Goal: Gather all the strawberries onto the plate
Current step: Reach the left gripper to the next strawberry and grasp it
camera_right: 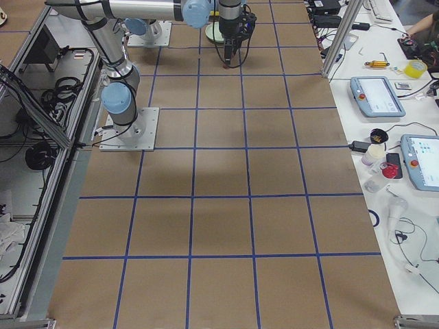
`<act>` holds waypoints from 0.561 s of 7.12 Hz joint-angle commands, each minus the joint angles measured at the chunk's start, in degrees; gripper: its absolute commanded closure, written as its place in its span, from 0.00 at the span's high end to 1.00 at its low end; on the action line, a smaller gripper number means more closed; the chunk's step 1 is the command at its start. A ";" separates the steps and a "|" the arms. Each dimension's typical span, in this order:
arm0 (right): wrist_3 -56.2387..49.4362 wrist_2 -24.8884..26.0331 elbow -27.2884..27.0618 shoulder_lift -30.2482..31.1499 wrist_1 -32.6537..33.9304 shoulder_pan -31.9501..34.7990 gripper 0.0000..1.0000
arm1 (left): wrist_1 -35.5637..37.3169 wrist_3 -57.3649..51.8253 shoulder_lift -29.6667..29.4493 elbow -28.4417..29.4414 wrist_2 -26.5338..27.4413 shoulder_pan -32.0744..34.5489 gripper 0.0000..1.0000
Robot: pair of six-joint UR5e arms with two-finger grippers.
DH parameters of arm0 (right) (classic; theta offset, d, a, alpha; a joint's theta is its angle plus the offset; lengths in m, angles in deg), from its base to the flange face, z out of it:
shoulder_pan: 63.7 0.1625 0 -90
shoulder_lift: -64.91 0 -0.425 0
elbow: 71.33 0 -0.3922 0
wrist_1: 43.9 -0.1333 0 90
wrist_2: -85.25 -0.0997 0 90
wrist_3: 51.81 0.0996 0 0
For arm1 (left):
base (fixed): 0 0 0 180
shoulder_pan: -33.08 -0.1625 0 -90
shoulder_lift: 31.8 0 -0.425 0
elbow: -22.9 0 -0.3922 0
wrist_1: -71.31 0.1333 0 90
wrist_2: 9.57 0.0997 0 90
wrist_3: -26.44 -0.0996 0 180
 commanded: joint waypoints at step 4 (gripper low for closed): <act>-0.49 0.51 -0.06 -0.15 0.00 0.00 1.00 | -14.04 -0.07 5.93 6.10 14.64 -4.11 0.08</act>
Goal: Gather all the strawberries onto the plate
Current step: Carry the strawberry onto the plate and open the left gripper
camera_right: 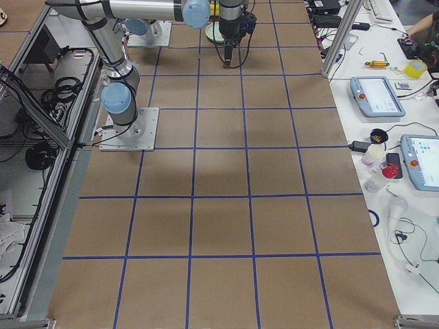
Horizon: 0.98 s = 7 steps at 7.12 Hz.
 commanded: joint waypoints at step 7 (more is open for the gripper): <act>-0.01 0.15 0.00 -0.11 0.02 0.00 1.00 | -4.14 11.27 3.09 -5.24 -9.19 -8.09 1.00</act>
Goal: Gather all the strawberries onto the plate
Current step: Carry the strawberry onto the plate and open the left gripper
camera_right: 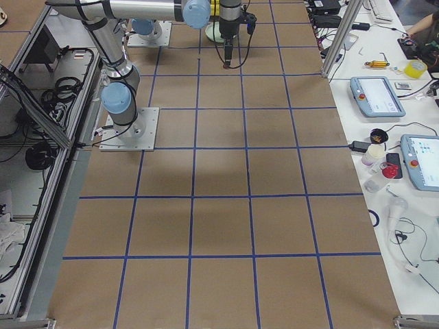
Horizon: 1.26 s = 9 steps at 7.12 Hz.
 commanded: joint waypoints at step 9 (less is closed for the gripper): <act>0.44 0.00 -0.18 -0.22 0.00 0.00 1.00 | 8.70 54.82 -8.38 4.20 -14.00 17.38 0.94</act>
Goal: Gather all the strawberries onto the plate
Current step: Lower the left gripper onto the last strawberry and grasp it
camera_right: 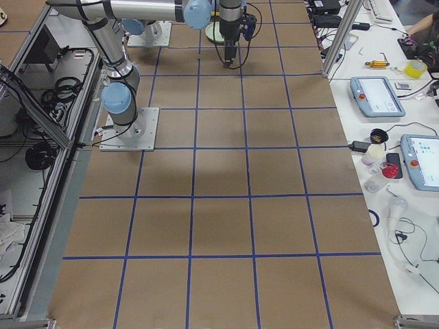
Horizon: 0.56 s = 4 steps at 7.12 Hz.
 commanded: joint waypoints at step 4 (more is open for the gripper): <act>0.02 -0.08 -0.02 -0.09 0.00 0.00 1.00 | -0.27 -0.15 -1.78 -0.06 0.02 0.53 0.09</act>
